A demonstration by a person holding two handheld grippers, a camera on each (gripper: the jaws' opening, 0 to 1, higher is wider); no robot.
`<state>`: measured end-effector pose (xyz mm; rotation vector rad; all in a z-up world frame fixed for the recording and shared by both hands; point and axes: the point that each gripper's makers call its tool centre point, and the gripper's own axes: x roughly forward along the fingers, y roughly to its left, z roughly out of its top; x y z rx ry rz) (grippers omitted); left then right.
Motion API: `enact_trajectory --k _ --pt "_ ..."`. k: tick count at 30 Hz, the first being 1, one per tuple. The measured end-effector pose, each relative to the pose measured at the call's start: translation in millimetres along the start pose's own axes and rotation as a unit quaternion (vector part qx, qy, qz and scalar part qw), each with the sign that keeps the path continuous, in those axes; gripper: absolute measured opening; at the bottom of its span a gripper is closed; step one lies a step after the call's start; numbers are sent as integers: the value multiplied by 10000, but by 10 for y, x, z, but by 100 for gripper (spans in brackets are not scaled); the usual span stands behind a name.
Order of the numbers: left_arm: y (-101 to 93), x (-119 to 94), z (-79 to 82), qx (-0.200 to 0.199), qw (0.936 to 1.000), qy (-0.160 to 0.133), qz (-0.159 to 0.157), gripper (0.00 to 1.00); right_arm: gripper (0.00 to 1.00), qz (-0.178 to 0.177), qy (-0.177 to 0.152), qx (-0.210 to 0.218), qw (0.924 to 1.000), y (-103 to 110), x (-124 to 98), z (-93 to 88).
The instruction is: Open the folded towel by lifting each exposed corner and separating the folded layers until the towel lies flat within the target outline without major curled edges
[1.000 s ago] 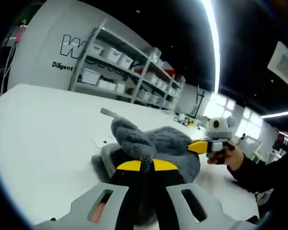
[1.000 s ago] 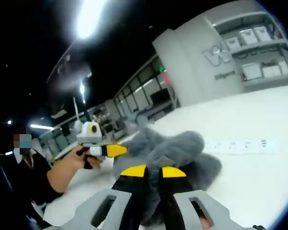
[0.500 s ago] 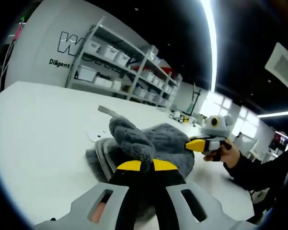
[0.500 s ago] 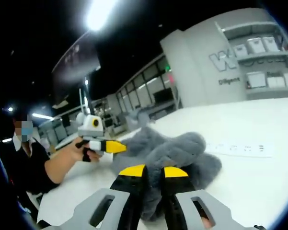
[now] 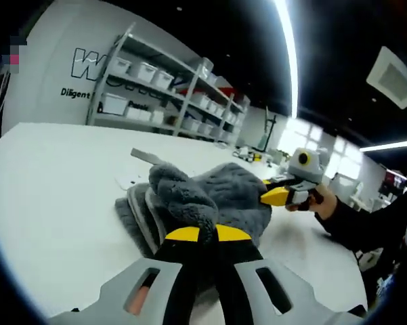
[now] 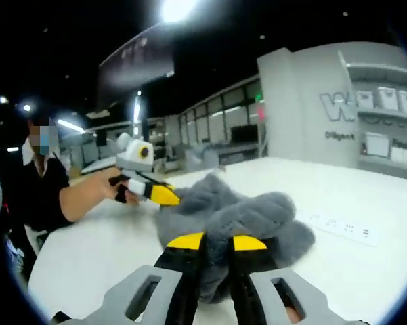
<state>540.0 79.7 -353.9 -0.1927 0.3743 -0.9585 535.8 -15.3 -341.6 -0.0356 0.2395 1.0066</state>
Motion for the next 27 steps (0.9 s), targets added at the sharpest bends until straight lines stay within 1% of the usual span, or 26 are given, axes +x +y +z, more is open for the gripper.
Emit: enact_trajectory --k 1,3,5,7,9,11,21,25,26,27 --pt "-13 -8 -25 51 10000 19 -11 4 9 10 27 -50 10000 19 -1 -17" --pt "27 -30 -17 33 10000 28 -7 4 9 44 46 -87 9999 60 -11 -31" --pt "23 -49 -14 -4 10000 32 -17 4 9 125 87 -152 9998 83 -29 -47" --pt "-4 -68 -41 -32 10000 74 -28 5 10 198 279 -366 9987 153 -62 -130" --pt "-37 -82 -105 -23 9998 183 -81 5 10 253 398 -479 9977 218 -91 -192" --pt "-49 -93 -143 -17 9996 261 -116 5 11 286 435 -497 9974 198 -104 -189" --pt "-76 -153 -271 -57 9985 475 -264 5 11 434 659 -667 9946 247 -147 -333" --pt "-58 -192 -344 -44 9977 590 -337 5 11 540 730 -773 9929 273 -182 -367" --pt "-59 -201 -379 -62 9970 682 -369 5 11 564 741 -835 9921 281 -194 -378" --pt "-58 -202 -384 -58 9968 701 -369 5 11 584 766 -897 9913 285 -206 -396"
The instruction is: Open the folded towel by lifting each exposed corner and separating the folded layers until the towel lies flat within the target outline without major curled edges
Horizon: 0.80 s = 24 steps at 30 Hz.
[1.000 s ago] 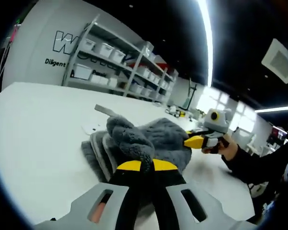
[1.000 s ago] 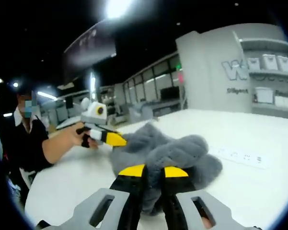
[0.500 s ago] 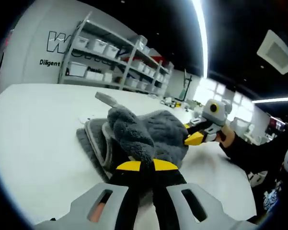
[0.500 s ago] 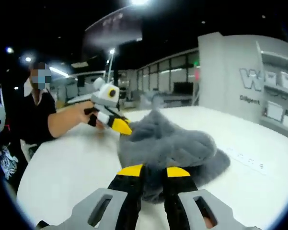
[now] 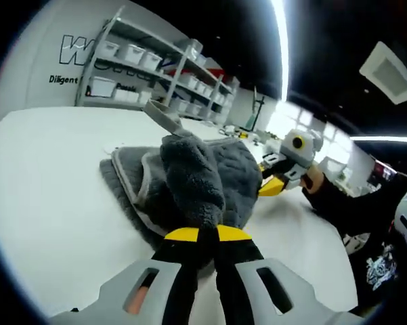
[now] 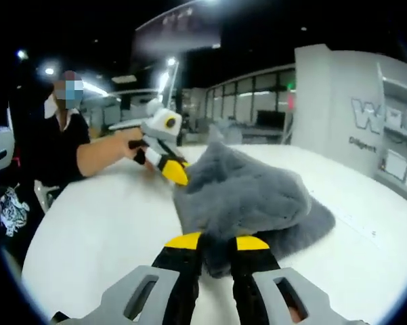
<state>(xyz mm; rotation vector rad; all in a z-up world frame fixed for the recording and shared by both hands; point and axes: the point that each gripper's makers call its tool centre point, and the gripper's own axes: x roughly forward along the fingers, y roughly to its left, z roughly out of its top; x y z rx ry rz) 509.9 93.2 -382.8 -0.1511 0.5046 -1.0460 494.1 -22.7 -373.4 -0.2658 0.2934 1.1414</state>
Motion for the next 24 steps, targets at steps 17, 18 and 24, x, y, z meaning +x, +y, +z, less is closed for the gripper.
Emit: enact_trajectory --k 17,18,24 --pt "-17 -91 -184 743 9967 334 -49 8 15 385 237 -470 9979 238 -68 -171" --pt "-26 -96 -197 769 9964 355 -59 8 16 438 236 -504 9975 264 -80 -173" --pt "-71 -137 -276 1092 9924 550 -111 11 19 599 258 -568 9963 357 -117 -174"
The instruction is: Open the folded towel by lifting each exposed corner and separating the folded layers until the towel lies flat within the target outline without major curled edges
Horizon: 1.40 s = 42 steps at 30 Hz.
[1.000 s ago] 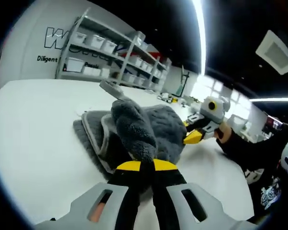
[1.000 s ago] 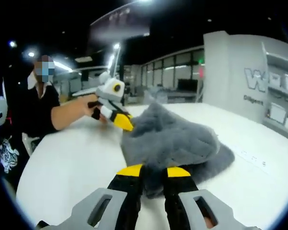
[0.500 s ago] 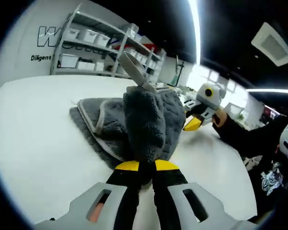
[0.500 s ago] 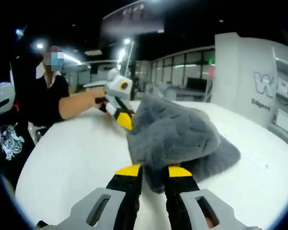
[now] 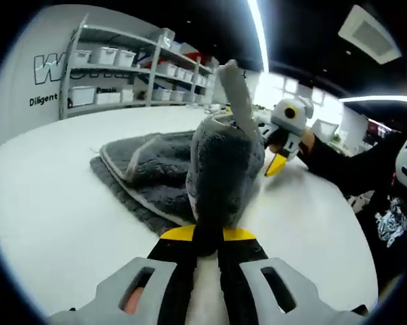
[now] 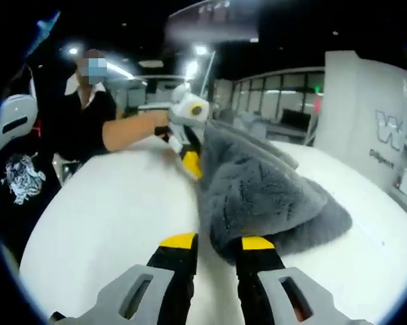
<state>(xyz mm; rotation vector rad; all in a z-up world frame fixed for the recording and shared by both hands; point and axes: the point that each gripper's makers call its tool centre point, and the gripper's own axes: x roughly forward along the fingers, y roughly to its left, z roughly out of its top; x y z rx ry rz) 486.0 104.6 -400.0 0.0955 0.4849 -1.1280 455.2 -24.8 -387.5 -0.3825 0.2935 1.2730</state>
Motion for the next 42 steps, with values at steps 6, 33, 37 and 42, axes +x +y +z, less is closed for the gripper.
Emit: enact_trajectory --k 6,33,37,42 --pt "-18 -14 9 150 9999 52 46 13 31 -134 -289 195 9993 -40 19 150" --pt "-276 -202 363 743 9946 -626 -355 15 10 -337 -949 440 9939 -90 36 506" --pt "-468 -235 254 1331 9885 -377 -612 27 11 -35 -738 26 9973 125 30 405" --pt "-495 -252 254 1326 9881 -392 -669 27 12 -28 -585 -78 9983 198 15 345"
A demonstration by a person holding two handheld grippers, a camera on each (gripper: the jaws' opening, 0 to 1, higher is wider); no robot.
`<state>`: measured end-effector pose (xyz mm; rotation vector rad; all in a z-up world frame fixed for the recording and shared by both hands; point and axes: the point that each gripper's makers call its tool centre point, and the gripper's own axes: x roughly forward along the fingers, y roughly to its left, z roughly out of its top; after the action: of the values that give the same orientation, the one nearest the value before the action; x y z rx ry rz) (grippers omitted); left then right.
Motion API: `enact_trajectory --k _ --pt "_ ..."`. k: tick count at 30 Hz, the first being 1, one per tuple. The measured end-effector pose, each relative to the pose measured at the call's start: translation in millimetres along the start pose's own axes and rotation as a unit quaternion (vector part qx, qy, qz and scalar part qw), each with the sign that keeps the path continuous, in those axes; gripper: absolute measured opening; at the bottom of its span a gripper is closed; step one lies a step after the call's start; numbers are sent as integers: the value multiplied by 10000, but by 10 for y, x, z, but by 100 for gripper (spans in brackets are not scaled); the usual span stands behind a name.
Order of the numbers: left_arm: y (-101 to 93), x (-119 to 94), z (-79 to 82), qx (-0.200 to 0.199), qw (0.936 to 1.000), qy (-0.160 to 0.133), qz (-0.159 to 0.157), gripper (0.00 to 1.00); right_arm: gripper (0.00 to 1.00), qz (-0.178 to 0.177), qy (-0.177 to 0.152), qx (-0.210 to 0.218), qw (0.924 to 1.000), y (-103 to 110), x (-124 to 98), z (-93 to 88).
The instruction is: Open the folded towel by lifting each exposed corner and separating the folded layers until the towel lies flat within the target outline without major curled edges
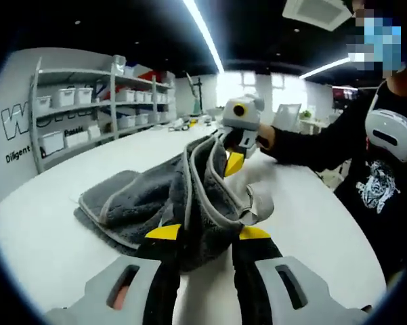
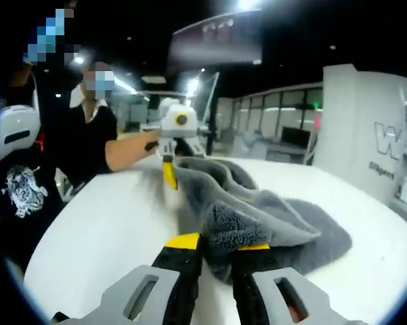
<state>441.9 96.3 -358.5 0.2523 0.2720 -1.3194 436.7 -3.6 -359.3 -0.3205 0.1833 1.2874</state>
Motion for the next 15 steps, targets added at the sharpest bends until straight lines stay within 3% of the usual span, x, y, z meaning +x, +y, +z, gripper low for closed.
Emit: enact_trajectory --k 3,7,10,15 --pt "-13 -27 -10 -37 10000 3 -5 24 15 65 120 -112 9998 48 -37 -1" --pt "-127 -23 -50 95 9998 158 -58 25 20 312 465 -809 9951 218 -73 -103" --pt "-142 -21 -167 294 9982 522 38 26 24 347 489 -791 9951 279 -74 -133" --pt "-282 5 -217 395 9970 664 -52 29 31 442 637 -860 9933 375 -128 -181"
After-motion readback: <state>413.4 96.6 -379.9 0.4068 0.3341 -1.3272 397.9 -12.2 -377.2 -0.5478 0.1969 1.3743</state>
